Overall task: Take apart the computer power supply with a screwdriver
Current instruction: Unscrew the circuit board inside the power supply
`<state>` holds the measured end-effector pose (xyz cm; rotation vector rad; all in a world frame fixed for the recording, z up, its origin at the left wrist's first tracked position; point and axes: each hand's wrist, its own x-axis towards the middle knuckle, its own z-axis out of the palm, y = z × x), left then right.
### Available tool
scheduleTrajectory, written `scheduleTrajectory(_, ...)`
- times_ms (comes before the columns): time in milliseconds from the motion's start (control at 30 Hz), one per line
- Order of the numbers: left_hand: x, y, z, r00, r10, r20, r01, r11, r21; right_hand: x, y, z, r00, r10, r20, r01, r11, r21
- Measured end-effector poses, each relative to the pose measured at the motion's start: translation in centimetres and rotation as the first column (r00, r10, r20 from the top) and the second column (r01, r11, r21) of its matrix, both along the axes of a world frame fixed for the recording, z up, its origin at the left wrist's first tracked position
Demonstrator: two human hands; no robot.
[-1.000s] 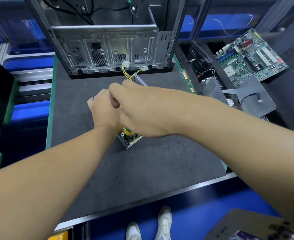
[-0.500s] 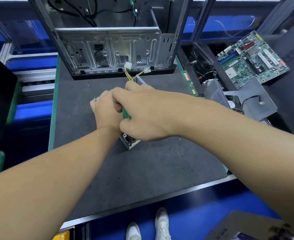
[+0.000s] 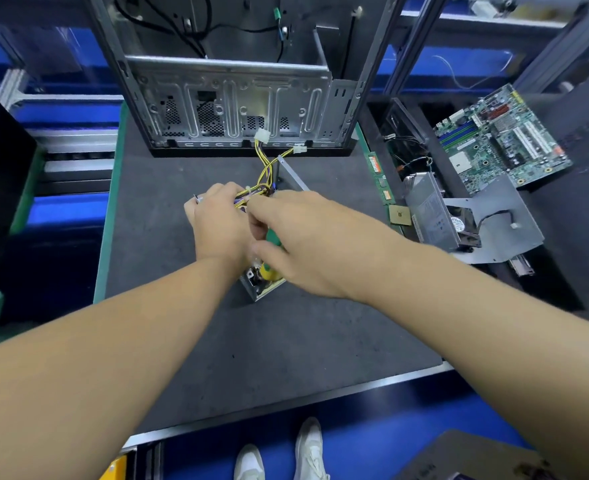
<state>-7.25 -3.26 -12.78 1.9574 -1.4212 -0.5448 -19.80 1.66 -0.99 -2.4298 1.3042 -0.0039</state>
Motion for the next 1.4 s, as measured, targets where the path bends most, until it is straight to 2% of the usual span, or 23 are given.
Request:
scheduleTrajectory(200, -0.5, 0.0, -0.5, 1.0, -0.011, -0.001, 0.011, 1.0, 0.015, -3.5, 1.0, 1.1, 0.969, -0.154, 0.191, 0.165, 0.985, -0.043)
scheduleTrajectory(367, 0.2, 0.5, 0.7, 0.992, -0.058, -0.115, 0.067, 0.994, 0.081, -5.5, 2.5, 1.6, 0.963, -0.203, 0.175, 0.202, 0.979, 0.026)
scheduleTrajectory(433, 1.0, 1.8, 1.7, 0.999, -0.033, -0.035, 0.036, 0.996, 0.084, -6.5, 3.1, 1.9, 0.943, -0.249, 0.219, 0.246, 0.968, 0.038)
scheduleTrajectory(467, 1.5, 3.0, 2.2, 0.998, -0.06, 0.033, 0.059, 0.998, 0.016, -7.2, 3.4, 2.2, 0.925, -0.28, 0.255, 0.279, 0.959, 0.04)
scheduleTrajectory(533, 2.7, 6.0, 3.0, 0.955, -0.259, 0.145, 0.282, 0.943, -0.176, -8.7, 3.5, 3.4, 0.888, -0.328, 0.321, 0.337, 0.941, 0.03)
scheduleTrajectory(600, 3.0, 9.1, 3.2, 0.848, -0.485, 0.212, 0.524, 0.829, -0.198, -10.0, 3.6, 5.0, 0.866, -0.354, 0.353, 0.373, 0.928, 0.017)
scheduleTrajectory(633, 2.7, 10.3, 3.3, 0.805, -0.563, 0.188, 0.59, 0.796, -0.138, -10.5, 3.6, 5.7, 0.859, -0.358, 0.365, 0.381, 0.924, 0.011)
scheduleTrajectory(700, 1.2, 11.5, 3.6, 0.779, -0.623, 0.07, 0.625, 0.781, -0.005, -11.2, 3.6, 7.2, 0.845, -0.368, 0.388, 0.397, 0.918, 0.007)
scheduleTrajectory(800, -1.9, 11.1, 4.2, 0.811, -0.574, -0.112, 0.576, 0.817, -0.015, -12.1, 3.7, 8.9, 0.821, -0.379, 0.428, 0.407, 0.913, 0.028)
scheduleTrajectory(1033, -7.4, 9.7, 7.2, 0.784, -0.615, -0.081, 0.606, 0.788, -0.11, -17.1, 3.6, 10.7, 0.805, -0.397, 0.441, 0.433, 0.901, 0.02)
scheduleTrajectory(1100, -9.2, 9.4, 7.1, 0.745, -0.662, -0.076, 0.663, 0.749, -0.024, -19.9, 3.5, 11.0, 0.798, -0.432, 0.419, 0.466, 0.884, 0.024)
scheduleTrajectory(1167, -11.6, 9.2, 6.5, 0.729, -0.672, -0.132, 0.684, 0.718, 0.127, -23.2, 3.4, 11.5, 0.783, -0.472, 0.405, 0.521, 0.854, -0.013)
scheduleTrajectory(1333, -22.6, 7.9, 5.1, 0.762, -0.509, -0.401, 0.642, 0.678, 0.358, -30.2, 3.3, 12.3, 0.797, -0.517, 0.313, 0.563, 0.823, -0.074)
scheduleTrajectory(1400, -26.6, 7.4, 4.9, 0.745, -0.549, -0.378, 0.667, 0.606, 0.434, -31.8, 3.1, 12.1, 0.807, -0.52, 0.281, 0.557, 0.827, -0.071)
